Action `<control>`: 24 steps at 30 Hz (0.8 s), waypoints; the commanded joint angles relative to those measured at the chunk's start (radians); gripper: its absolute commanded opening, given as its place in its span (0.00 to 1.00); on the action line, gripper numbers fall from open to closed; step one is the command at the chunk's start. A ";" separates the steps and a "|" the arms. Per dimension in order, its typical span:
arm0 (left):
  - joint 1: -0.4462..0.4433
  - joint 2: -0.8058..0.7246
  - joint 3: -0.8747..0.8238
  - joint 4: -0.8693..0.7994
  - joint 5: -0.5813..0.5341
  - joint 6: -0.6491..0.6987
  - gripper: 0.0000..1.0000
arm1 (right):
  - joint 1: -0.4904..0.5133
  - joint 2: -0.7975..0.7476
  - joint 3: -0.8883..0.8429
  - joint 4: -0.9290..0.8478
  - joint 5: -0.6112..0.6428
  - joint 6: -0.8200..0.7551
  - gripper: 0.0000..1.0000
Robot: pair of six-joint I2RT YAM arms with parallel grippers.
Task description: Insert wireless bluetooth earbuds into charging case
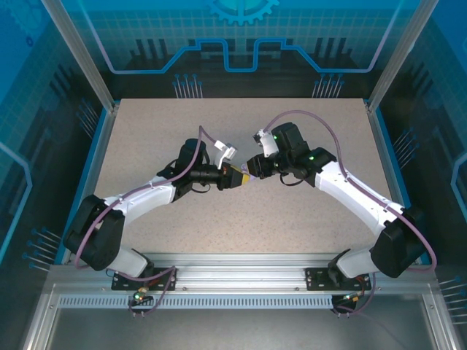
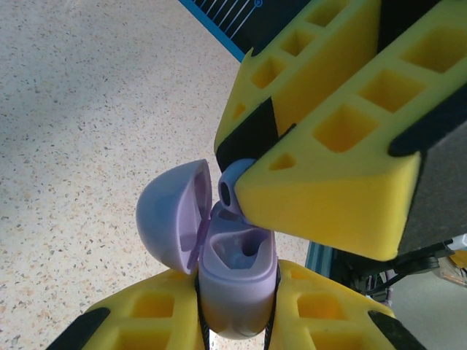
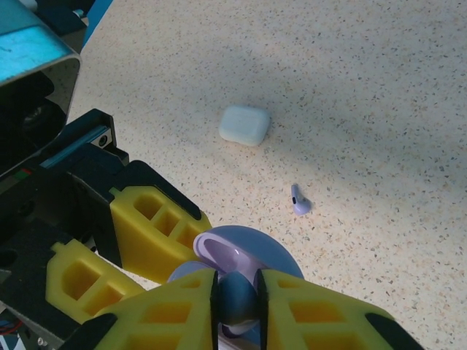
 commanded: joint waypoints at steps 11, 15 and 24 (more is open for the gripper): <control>-0.003 -0.049 0.045 0.007 0.002 -0.009 0.18 | 0.027 -0.015 0.051 -0.062 -0.058 -0.031 0.32; -0.004 -0.063 0.045 0.001 0.011 0.006 0.18 | 0.029 -0.033 0.059 -0.074 -0.047 -0.031 0.38; -0.006 -0.106 0.050 -0.041 0.044 0.084 0.18 | 0.031 -0.090 0.100 -0.113 -0.044 -0.038 0.55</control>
